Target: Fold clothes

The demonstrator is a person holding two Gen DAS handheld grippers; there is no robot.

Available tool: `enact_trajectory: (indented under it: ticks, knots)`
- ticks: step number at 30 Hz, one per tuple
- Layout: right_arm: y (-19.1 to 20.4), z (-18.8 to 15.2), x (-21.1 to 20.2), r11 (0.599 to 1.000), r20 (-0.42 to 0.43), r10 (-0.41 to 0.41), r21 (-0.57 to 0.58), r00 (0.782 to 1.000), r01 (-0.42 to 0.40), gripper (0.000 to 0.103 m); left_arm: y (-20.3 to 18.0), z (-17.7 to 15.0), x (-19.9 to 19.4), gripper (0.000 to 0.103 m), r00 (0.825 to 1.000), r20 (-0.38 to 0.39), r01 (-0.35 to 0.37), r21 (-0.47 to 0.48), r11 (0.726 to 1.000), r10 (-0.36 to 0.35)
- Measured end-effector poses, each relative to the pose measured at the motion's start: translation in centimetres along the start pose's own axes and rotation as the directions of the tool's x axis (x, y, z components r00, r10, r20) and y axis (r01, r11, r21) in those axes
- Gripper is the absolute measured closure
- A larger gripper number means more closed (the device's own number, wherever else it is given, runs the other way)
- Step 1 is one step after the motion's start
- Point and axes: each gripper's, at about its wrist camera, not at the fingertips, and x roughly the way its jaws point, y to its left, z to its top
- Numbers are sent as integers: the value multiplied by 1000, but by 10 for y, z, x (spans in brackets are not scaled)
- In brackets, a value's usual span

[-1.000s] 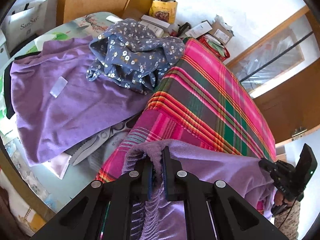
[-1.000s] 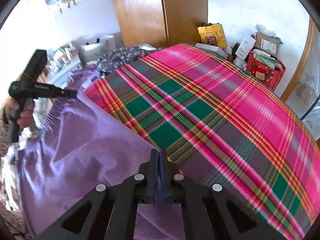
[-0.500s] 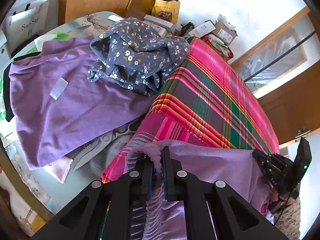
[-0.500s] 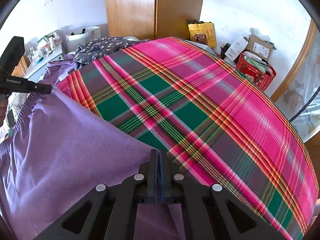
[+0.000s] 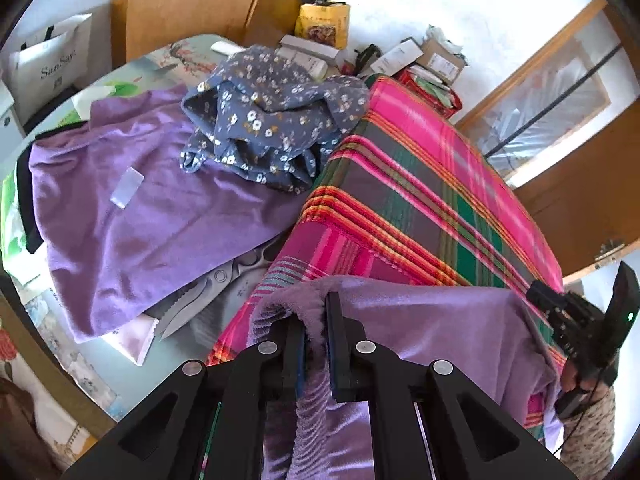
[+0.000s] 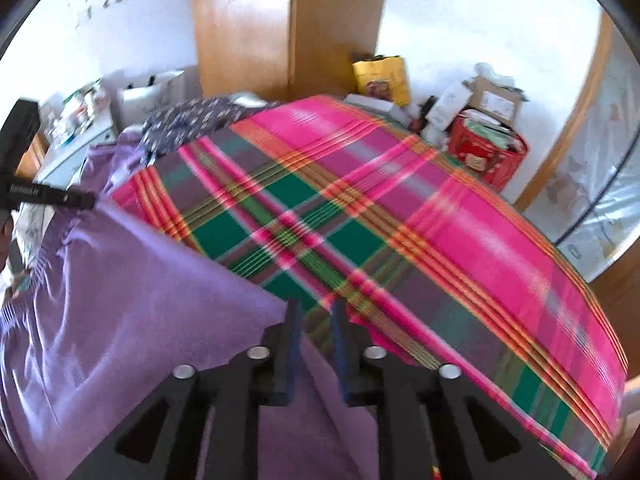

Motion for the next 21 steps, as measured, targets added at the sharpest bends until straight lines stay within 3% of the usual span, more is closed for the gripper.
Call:
enact_trajectory:
  ticks: [7,12,14,17,21]
  knots:
    - [-26,-24,-58,996,47,-58,64,997,55,81,0,-13,-36,81,999,35,-33,8,999,33]
    - [-55,-67,-101,987,42,-111,124,993,105,81,0,-25,-64,81,997,60,-46,4,999,46]
    - [-71,-93,-120,980,33,-94,181,995,87,79,-8,-31,-72,81,997,64,-37,25,999,35]
    - [-85,-129,-138,967,3,-125,224,992,121,74,-40,-45,-74,81,999,49,-22,113,993,17]
    - [-96,-179,-155,951,-33,-146,270,989,149,74,-100,-67,-67,75,999,8,31,271,962,-35]
